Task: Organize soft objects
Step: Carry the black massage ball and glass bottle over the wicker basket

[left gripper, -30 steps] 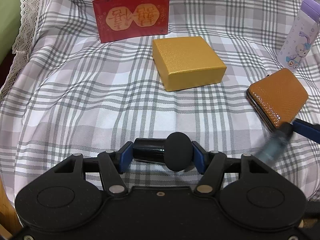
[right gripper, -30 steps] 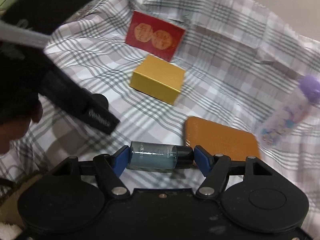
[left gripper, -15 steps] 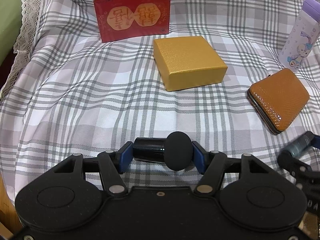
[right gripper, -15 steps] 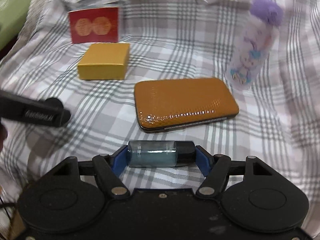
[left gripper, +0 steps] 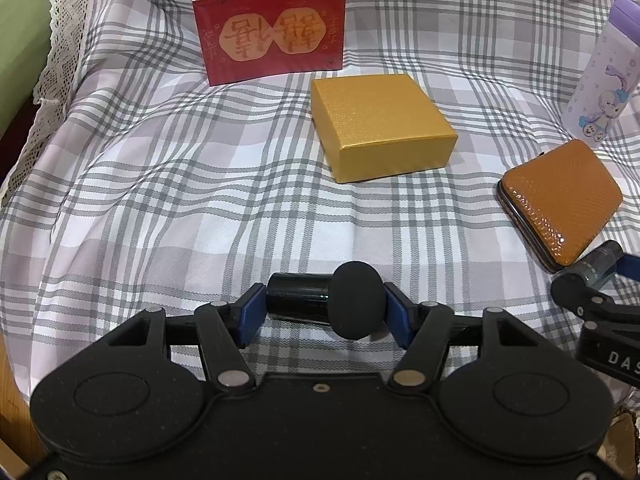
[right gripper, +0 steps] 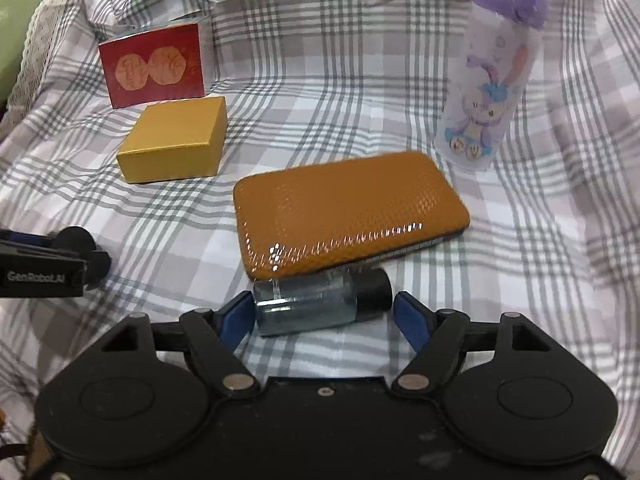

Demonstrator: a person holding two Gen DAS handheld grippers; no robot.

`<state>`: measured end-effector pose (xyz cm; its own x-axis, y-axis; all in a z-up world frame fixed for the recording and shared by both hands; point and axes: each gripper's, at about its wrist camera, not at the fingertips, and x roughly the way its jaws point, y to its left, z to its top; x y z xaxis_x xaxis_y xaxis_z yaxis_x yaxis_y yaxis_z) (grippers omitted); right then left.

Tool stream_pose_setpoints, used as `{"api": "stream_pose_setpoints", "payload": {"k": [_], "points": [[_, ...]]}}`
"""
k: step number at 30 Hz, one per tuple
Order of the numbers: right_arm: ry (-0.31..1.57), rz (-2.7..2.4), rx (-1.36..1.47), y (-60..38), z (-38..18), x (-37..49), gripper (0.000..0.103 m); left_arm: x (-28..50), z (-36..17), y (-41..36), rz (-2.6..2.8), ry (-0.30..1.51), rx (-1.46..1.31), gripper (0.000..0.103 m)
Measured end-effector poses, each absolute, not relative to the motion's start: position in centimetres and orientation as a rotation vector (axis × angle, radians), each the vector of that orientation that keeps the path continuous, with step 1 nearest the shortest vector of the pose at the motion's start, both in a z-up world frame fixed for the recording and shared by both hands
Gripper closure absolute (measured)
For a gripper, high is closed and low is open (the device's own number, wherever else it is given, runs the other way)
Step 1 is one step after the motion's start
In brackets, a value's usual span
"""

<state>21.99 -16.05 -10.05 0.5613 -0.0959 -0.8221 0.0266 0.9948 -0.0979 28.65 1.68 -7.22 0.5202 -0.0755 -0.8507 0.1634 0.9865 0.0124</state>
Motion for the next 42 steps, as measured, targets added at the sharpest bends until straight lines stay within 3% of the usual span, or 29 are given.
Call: {"api": "stream_pose_setpoints", "payload": {"k": [11, 26, 42], "points": [[0.947, -0.059, -0.079, -15.8, -8.1, 19.6, 0.033, 27.4, -6.3, 1.3, -0.13, 1.056, 0.067, 0.048], [0.802, -0.066, 0.002, -15.7, 0.2, 5.6, 0.032, 14.5, 0.2, 0.0, -0.193, 0.969, 0.088, 0.048], [0.786, -0.104, 0.074, -15.4, 2.7, -5.8, 0.032, 5.6, 2.3, -0.9, -0.243, 0.964, 0.071, 0.048]]}}
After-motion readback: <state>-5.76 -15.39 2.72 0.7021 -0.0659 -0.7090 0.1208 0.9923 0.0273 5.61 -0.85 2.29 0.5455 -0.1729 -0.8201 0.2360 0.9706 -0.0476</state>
